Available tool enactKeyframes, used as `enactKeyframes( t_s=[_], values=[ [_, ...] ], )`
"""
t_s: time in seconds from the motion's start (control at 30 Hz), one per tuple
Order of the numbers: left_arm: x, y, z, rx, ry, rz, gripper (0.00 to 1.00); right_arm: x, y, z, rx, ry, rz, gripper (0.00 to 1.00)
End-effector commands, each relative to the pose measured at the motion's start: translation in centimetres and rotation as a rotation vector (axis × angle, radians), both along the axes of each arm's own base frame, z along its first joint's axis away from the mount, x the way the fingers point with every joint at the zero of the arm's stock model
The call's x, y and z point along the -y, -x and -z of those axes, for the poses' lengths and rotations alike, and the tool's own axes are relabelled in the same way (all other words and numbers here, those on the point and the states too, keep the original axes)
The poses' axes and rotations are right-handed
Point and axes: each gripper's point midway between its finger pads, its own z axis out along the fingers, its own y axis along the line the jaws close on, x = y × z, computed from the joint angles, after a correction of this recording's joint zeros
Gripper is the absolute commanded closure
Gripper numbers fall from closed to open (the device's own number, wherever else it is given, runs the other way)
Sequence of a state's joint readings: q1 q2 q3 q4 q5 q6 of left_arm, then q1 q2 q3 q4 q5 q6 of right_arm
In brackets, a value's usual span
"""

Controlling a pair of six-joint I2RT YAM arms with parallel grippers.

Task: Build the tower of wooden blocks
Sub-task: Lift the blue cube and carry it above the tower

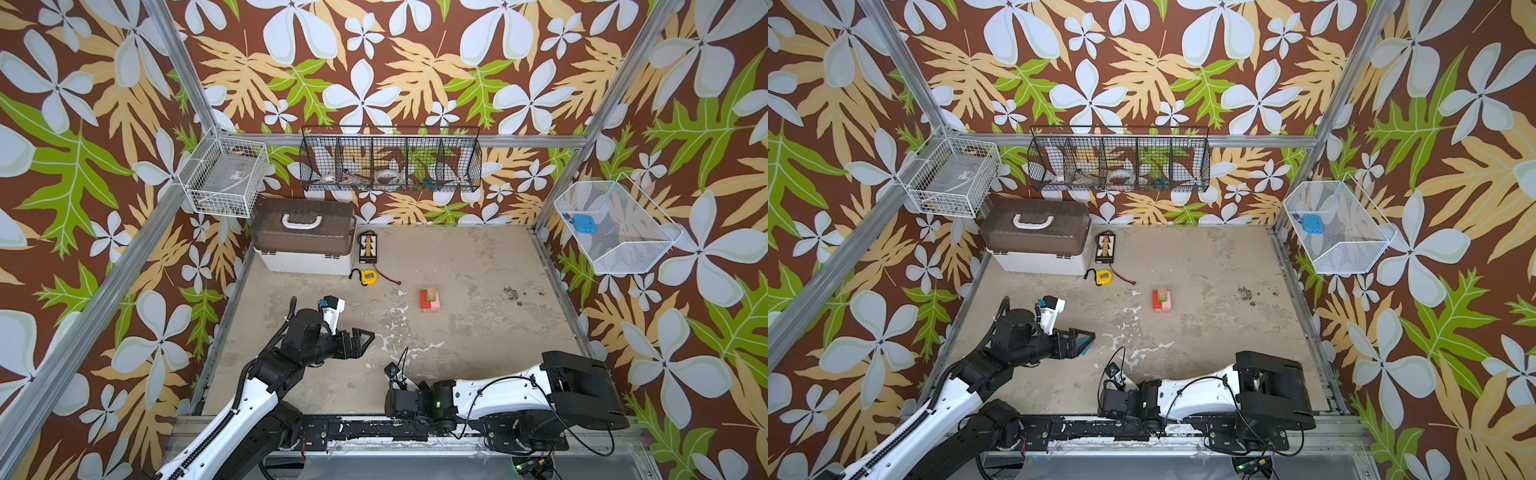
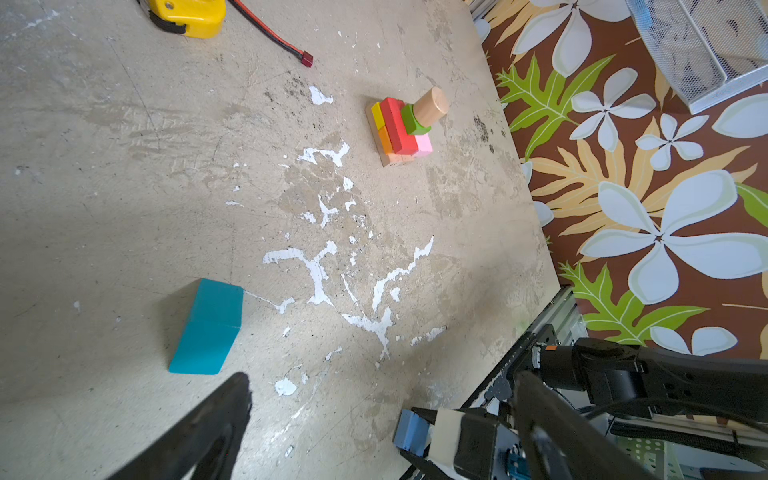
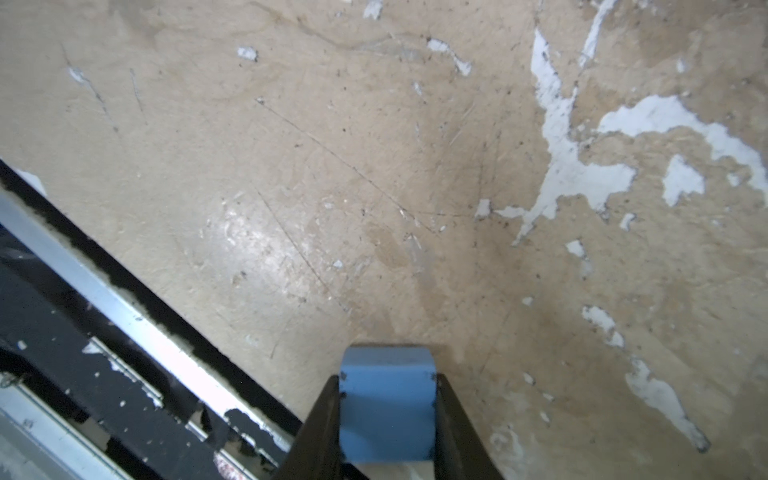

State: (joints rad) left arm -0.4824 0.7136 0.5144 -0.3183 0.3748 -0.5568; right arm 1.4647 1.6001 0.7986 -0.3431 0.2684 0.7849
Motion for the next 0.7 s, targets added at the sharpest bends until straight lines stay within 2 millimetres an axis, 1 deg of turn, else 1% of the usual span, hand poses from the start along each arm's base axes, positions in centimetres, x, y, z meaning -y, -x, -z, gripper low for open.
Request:
enactKeyframes(
  t_s=[0.0, 0.1, 0.17, 0.27, 0.37, 0.47, 0.57, 0.63, 0.67],
  values=[
    [0.2, -0.1, -0.3, 0.012, 0.012, 0.002, 0.0, 0.3, -0.4, -0.7, 0.024, 0.001, 0.022, 0.71],
    [0.2, -0.1, -0.3, 0.011, 0.012, 0.001, 0.0, 0.4, -1.0, -2.2, 0.052, -0.015, 0.04, 0.73],
    [0.2, -0.1, -0.3, 0.011, 0.012, 0.002, 0.0, 0.5, -1.4, -3.5, 0.073, -0.026, 0.053, 0.76],
    [0.2, -0.1, -0.4, 0.013, 0.013, 0.002, 0.0, 0.9, -2.5, -5.8, 0.104, -0.057, 0.085, 0.79],
    [0.1, -0.1, -0.4, 0.014, 0.014, 0.002, 0.0, 1.2, -3.8, -8.6, 0.121, -0.117, 0.122, 0.82],
    [0.1, -0.1, -0.5, 0.016, 0.014, 0.002, 0.0, 1.3, -5.4, -11.8, 0.132, -0.192, 0.153, 0.85],
    [0.1, -0.1, -0.5, 0.019, 0.016, 0.003, 0.0, 1.4, -7.6, -16.0, 0.202, -0.255, 0.176, 0.85],
    [0.1, 0.0, -0.6, 0.02, 0.018, 0.003, 0.0, 1.6, -9.5, -19.0, 0.253, -0.274, 0.194, 0.86],
    [0.1, 0.0, -0.6, 0.021, 0.018, 0.003, 0.0, 1.8, -10.4, -20.2, 0.269, -0.282, 0.207, 0.87]
  ],
)
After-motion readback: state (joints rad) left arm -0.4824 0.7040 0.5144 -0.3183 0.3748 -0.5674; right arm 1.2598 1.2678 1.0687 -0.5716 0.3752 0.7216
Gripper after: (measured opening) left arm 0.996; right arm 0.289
